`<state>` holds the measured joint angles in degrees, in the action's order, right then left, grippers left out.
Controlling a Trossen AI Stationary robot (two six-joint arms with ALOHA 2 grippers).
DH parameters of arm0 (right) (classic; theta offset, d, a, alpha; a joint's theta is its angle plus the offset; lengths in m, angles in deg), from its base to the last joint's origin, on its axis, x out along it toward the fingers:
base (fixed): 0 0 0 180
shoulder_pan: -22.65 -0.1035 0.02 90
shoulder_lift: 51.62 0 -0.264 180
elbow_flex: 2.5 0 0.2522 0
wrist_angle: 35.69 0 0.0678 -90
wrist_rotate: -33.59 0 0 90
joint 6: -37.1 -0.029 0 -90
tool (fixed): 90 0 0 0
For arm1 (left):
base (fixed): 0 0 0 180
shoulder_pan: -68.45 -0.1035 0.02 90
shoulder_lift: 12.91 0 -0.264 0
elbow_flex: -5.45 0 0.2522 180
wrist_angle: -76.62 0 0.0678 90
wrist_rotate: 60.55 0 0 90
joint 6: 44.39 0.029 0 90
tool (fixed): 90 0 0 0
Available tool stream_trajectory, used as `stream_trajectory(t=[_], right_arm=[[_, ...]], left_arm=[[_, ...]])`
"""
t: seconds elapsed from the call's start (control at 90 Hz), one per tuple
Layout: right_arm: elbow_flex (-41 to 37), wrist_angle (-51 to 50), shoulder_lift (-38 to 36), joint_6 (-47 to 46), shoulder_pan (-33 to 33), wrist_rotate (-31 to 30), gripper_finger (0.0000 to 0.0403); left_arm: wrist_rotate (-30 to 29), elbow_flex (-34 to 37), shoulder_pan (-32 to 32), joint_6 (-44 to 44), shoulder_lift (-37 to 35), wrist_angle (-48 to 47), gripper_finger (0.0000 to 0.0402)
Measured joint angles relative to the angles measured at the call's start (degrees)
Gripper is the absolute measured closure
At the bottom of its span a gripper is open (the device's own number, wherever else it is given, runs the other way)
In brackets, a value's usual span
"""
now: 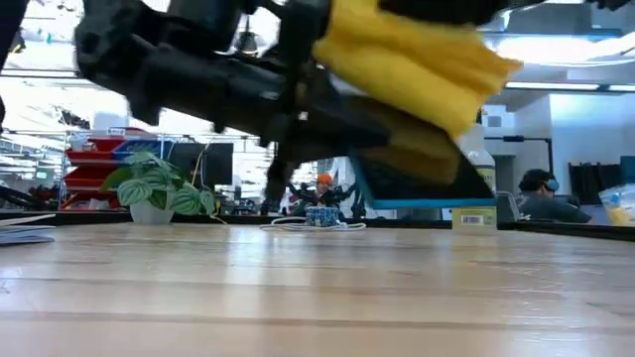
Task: Apply microfiber cloth
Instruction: Wipe the tablet with the yellow microfiber cloth
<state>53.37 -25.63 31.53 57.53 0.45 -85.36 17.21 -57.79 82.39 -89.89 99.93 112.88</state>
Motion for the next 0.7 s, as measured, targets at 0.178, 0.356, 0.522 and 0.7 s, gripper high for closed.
stream_trajectory(t=[0.178,0.356,0.522,0.7], right_arm=[[2.65,-9.51,5.57,-3.01,0.64,-2.27,0.0402],[2.63,-19.06,6.39,-8.24,-1.14,-5.02,0.0403],[2.28,-20.09,2.99,-6.95,-2.72,-20.34,0.0403],[2.30,-18.80,0.94,-8.23,-2.20,-22.84,0.0403]], left_arm=[[2.89,-1.33,-0.94,0.83,1.06,-1.46,0.0393],[2.05,-1.02,-1.04,0.85,0.79,-3.55,0.0393],[1.62,-1.13,-1.10,0.20,0.35,-3.51,0.0393],[3.06,-1.15,-1.06,0.51,0.33,-3.43,0.0393]])
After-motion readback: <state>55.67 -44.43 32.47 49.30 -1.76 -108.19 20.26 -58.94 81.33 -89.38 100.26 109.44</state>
